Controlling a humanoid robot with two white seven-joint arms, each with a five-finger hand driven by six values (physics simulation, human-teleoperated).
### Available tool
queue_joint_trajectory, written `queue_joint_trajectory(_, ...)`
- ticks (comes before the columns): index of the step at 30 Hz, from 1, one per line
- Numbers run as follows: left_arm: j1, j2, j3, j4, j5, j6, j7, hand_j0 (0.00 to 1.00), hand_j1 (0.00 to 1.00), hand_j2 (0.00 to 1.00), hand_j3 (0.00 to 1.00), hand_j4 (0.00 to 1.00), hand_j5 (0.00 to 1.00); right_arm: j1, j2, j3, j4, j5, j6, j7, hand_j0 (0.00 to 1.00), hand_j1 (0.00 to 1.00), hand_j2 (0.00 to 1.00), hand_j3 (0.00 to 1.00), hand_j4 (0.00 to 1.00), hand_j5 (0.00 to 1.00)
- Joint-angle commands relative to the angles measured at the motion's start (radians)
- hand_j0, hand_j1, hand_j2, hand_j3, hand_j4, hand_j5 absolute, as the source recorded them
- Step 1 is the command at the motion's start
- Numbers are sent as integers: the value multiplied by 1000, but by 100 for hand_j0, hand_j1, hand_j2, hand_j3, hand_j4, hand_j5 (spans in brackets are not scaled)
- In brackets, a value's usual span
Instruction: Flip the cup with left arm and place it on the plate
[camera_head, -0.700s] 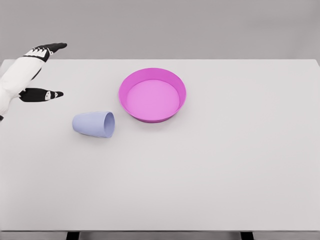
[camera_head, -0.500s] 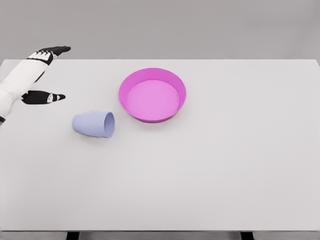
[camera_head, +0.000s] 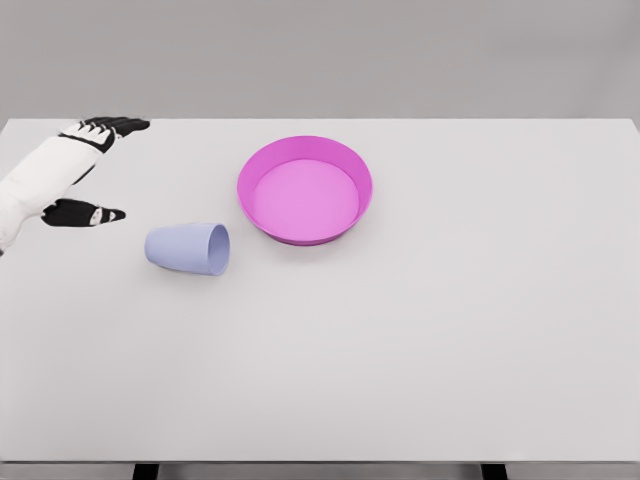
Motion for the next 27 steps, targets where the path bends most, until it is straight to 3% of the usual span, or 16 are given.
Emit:
queue_joint_trajectory(1, 0, 23, -32, -11, 0, 0, 1, 100, 100, 100, 100, 100, 100, 0, 0, 0, 0, 0, 0, 0, 100, 100, 100, 100, 100, 100)
queue_joint_trajectory(12, -12, 57, -122, -52, 14, -39, -3, 100, 100, 100, 100, 100, 100, 0, 0, 0, 0, 0, 0, 0, 100, 100, 100, 100, 100, 100)
queue_joint_trajectory(16, -21, 56, -144, -52, 83, -31, -41, 100, 100, 100, 100, 100, 100, 0, 0, 0, 0, 0, 0, 0, 100, 100, 100, 100, 100, 100)
queue_joint_trajectory(20, -26, 57, -155, -52, 218, -19, -111, 100, 100, 100, 100, 100, 100, 0, 0, 0, 0, 0, 0, 0, 100, 100, 100, 100, 100, 100)
queue_joint_trajectory(23, -64, 57, -184, -52, 308, 32, -156, 100, 100, 100, 100, 100, 100, 0, 0, 0, 0, 0, 0, 0, 100, 100, 100, 100, 100, 100)
queue_joint_trajectory(27, -117, 45, -243, -54, 347, 101, -157, 100, 100, 100, 100, 100, 100, 0, 0, 0, 0, 0, 0, 0, 100, 100, 100, 100, 100, 100)
